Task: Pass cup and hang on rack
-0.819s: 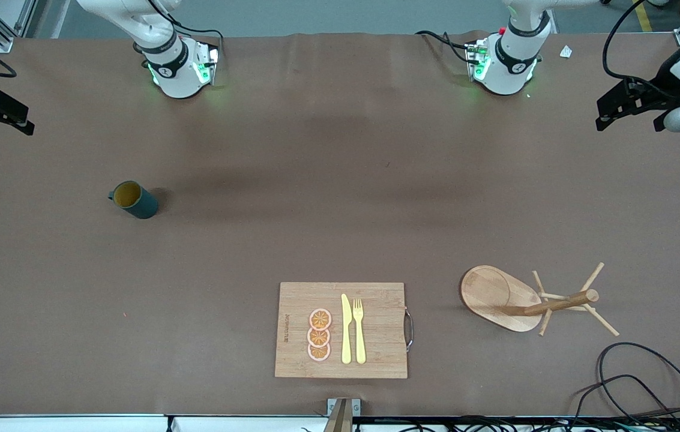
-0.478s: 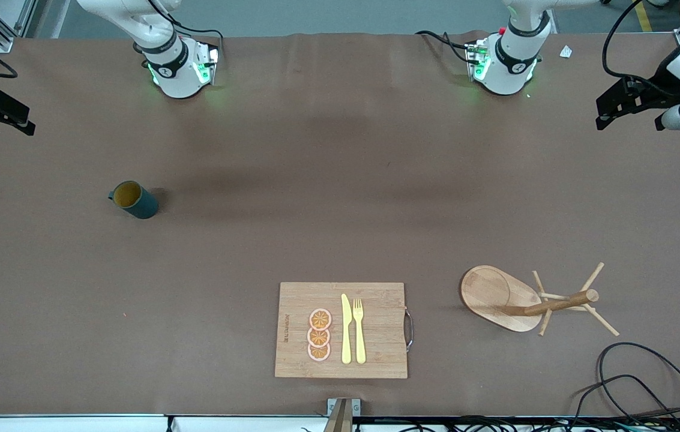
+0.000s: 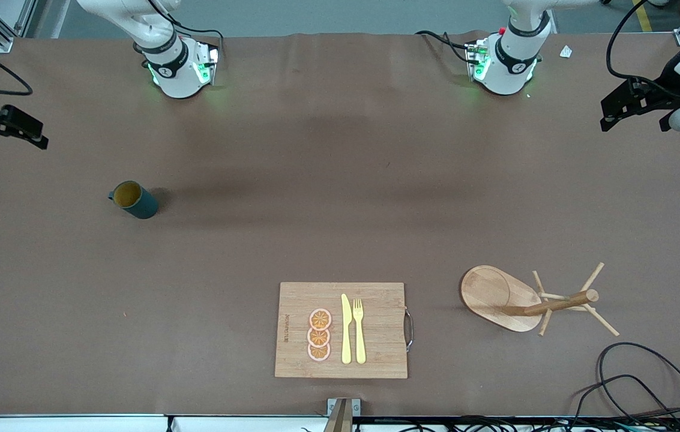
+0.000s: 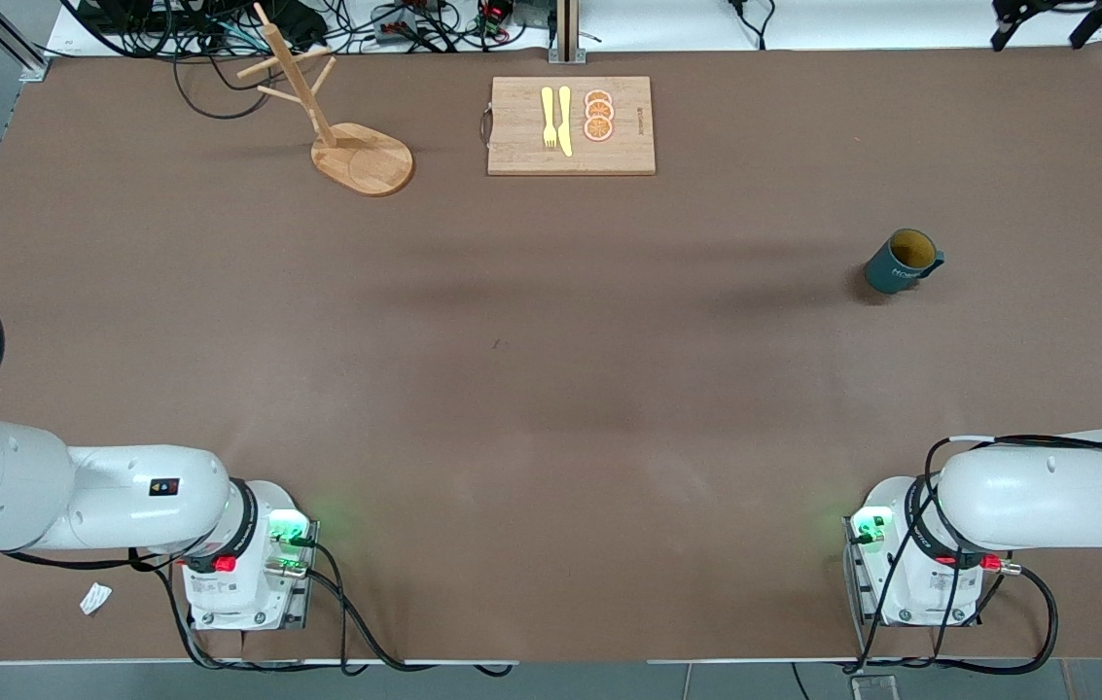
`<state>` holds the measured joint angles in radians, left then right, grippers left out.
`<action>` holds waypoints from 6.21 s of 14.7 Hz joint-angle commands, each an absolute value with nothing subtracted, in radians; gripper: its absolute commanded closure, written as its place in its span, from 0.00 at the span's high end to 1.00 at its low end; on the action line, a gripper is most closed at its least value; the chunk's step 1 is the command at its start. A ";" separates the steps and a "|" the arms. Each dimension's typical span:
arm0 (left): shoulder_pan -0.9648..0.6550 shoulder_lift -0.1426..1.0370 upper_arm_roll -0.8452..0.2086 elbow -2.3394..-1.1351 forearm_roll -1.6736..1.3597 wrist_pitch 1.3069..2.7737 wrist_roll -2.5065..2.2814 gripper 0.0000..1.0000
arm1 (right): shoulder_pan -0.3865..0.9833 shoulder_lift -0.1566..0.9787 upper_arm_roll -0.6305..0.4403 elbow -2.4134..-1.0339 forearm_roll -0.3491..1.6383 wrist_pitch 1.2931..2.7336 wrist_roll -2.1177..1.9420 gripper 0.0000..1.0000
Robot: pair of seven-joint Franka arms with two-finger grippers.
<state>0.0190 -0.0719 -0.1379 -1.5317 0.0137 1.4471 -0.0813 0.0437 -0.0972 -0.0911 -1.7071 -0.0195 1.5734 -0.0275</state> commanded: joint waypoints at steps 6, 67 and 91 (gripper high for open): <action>0.021 -0.063 -0.143 -1.522 0.015 1.434 -0.077 1.00 | 0.038 -0.189 -0.091 -2.031 0.015 1.839 -0.006 1.00; 0.037 -0.048 -0.149 -1.522 0.017 1.436 -0.058 1.00 | 0.038 0.086 -0.087 -2.537 0.067 2.576 -0.008 0.02; 0.032 -0.040 -0.150 -1.523 0.012 1.434 -0.072 1.00 | 0.753 0.369 -0.084 -1.714 0.184 2.105 1.345 0.00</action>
